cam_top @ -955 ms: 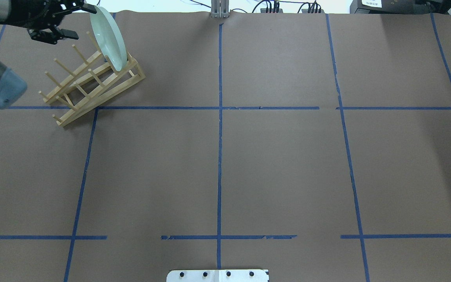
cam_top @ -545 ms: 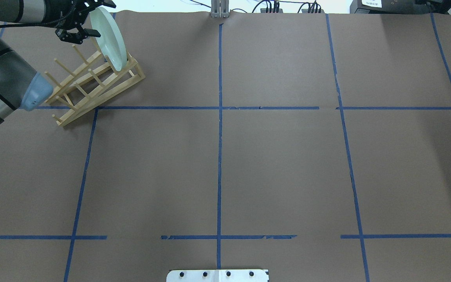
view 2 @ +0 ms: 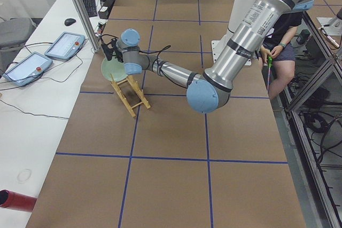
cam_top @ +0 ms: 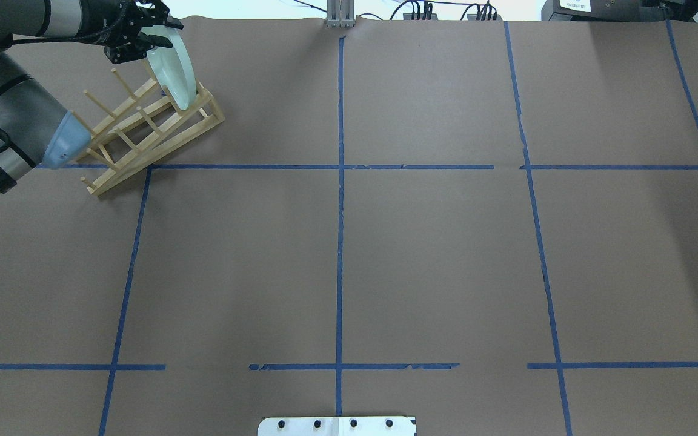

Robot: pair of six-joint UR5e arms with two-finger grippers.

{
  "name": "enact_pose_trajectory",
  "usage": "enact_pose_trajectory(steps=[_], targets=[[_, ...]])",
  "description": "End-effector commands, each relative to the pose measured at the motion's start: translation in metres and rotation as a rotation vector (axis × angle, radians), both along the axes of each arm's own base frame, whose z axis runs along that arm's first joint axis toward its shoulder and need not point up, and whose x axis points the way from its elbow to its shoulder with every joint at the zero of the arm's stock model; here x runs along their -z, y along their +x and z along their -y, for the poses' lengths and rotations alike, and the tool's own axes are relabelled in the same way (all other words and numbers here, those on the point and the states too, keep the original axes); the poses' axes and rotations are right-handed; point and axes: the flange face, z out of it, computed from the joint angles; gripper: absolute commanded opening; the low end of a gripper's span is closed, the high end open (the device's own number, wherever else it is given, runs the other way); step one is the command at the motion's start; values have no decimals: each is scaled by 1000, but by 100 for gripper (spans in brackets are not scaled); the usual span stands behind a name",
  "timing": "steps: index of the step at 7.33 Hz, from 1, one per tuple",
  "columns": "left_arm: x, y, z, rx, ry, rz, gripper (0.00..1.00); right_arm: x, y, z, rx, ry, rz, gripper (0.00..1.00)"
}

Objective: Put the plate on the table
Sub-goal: 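Reach the left gripper to the pale green plate's rim and grasp it, then lift the plate upward out of the wooden rack with the left gripper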

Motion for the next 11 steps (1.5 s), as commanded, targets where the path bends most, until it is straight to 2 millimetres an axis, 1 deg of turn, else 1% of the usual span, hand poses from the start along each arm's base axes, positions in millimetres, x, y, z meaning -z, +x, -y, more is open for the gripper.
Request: enact_pose_trajectory(steps=[1,2,3,4,7,8,9,10,11], targets=[[-4,1,1,-2,0,4,23,0,0,0,-1,-1,0,100],[-2,-1,1,0,7,1,7,0,0,0,0,0,0,100],[-1,-2,0,2,15,-6,0,0,0,0,0,0,0,100],[2,-7,-1,5,41,-24,0,0,0,0,0,0,2,100],[13,-35,4,37,61,-41,0,0,0,0,0,0,0,100],[21,-48,6,54,76,-48,0,0,0,0,0,0,0,100],[30,-70,7,66,89,-58,0,0,0,0,0,0,0,100],[36,-108,10,25,98,-65,0,0,0,0,0,0,0,100],[61,-134,7,-24,116,-79,0,0,0,0,0,0,0,100]])
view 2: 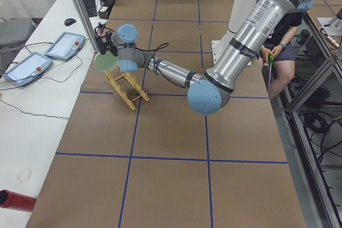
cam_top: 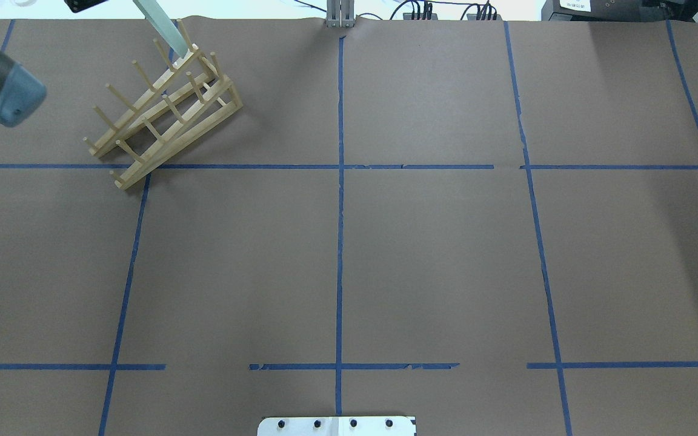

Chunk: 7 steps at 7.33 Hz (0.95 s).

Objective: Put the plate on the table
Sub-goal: 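Lift the plate upward out of the wooden rack with the left gripper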

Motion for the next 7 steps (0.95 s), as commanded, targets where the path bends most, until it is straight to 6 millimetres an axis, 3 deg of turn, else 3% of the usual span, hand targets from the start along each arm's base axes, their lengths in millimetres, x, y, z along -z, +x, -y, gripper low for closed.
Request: enact_pose_trajectory(steps=[1,3,4,5,6,7], targets=[[61,-48,-11,-83,15,-10,0,0,0,0,0,0,0,100],[136,-59,-49,-103,106,130,0,0,0,0,0,0,0,100],[167,-55,-60,-124,160,212,0,0,0,0,0,0,0,100],[185,-32,-80,-170,207,294,0,0,0,0,0,0,0,100],[209,18,-97,-185,237,439,0,0,0,0,-1,-1,0,100],[229,96,-121,-220,250,671,0,0,0,0,-1,-1,0,100]])
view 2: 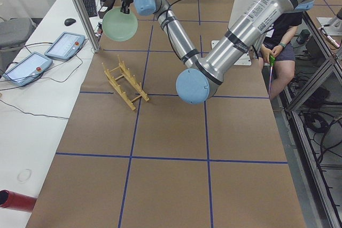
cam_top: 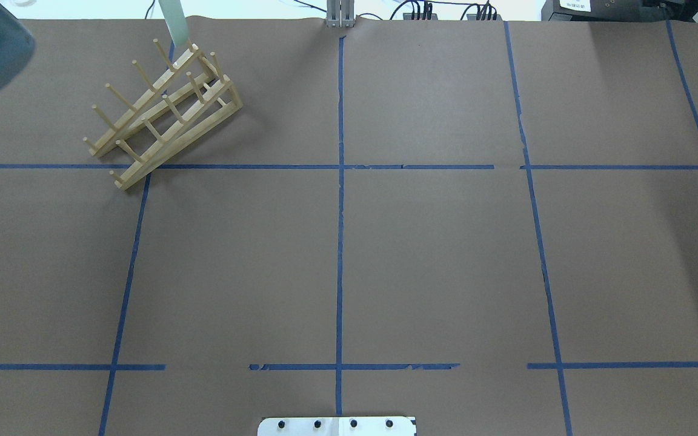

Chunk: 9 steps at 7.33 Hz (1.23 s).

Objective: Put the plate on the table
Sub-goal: 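Lift the plate upward out of the wooden rack with the left gripper, then swing the plate toward the robot and lower it flat onto the table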

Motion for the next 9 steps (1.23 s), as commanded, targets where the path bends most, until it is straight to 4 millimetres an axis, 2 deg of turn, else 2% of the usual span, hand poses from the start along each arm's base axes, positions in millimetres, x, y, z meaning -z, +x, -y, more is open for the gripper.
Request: enact_pose_trajectory(steps=[1,2,3,4,5,7,8,9], targets=[[22,141,-63,-63,68,419,0,0,-1,0,2,0,0,100],[5,185,-90,-114,115,567,0,0,0,0,0,0,0,100],[-15,220,-116,-179,158,683,0,0,-1,0,2,0,0,100],[-42,254,-140,-210,173,771,0,0,0,0,1,0,0,100],[-77,291,-169,-240,214,869,0,0,0,0,0,0,0,100],[-109,344,-195,-284,262,992,0,0,0,0,0,0,0,100],[-125,359,-197,-278,281,1055,0,0,0,0,1,0,0,100],[-136,358,-197,-316,307,1091,0,0,0,0,1,0,0,100]])
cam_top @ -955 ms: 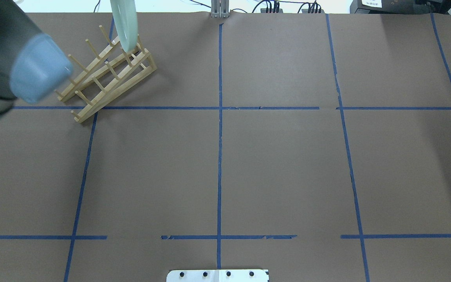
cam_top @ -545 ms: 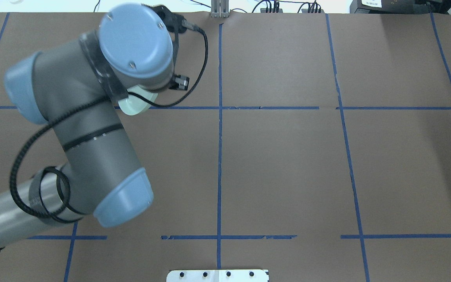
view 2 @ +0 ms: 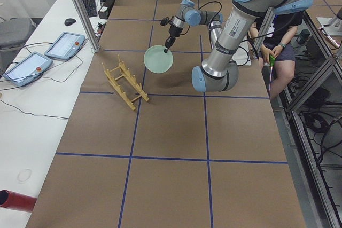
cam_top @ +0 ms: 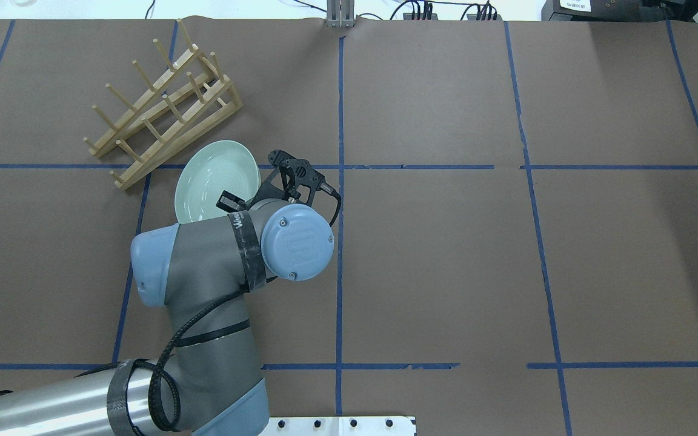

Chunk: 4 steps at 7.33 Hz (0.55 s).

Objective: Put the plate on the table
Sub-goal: 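Swing the plate toward the robot and lower it flat onto the table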

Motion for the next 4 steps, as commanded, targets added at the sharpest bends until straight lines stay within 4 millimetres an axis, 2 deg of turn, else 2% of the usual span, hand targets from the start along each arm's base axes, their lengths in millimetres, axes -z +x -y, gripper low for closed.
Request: enact_pose_trajectory(steps=[1,2,3,4], targets=[[-31,12,-3,-65,24,99,49,0,0,0,-1,-1,0,100],[-49,4,-3,-52,51,106,99,0,0,0,0,0,0,100],[-41,3,-2,-48,78,58,100,0,0,0,0,0,0,100],[-43,0,-2,-62,87,63,100,0,0,0,-1,-1,0,100]])
